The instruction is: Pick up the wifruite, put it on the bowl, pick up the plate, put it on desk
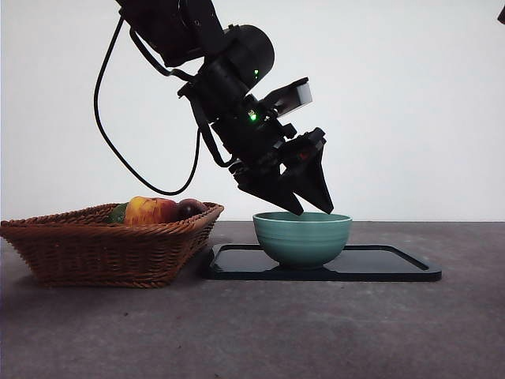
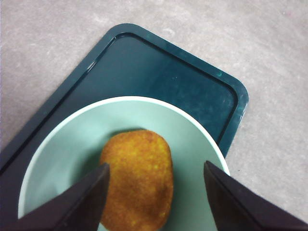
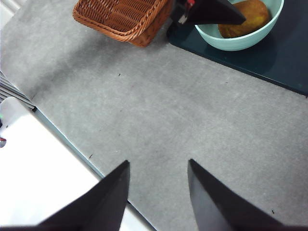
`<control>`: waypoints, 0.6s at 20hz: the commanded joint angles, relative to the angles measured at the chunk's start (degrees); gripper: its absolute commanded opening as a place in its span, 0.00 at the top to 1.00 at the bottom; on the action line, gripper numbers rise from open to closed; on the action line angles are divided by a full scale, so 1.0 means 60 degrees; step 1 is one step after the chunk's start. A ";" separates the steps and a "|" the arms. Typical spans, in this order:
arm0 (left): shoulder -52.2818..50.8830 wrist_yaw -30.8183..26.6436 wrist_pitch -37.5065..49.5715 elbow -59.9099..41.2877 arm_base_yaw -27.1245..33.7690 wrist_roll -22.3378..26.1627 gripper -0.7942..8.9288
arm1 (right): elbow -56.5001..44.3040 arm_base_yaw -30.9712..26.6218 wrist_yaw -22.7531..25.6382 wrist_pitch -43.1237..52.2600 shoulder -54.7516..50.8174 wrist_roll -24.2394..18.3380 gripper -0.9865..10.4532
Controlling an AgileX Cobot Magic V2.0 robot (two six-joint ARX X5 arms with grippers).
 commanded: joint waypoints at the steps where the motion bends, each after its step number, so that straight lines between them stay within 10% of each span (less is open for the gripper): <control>1: 0.0364 0.0007 0.0069 0.0288 -0.0106 0.0324 0.60 | 0.0080 0.0051 -0.0007 0.0051 0.0047 -0.0015 0.74; 12: 0.0517 -0.0390 0.0127 0.0288 -0.0142 0.0900 0.60 | 0.0080 0.0051 -0.0004 0.0051 0.0047 -0.0015 0.74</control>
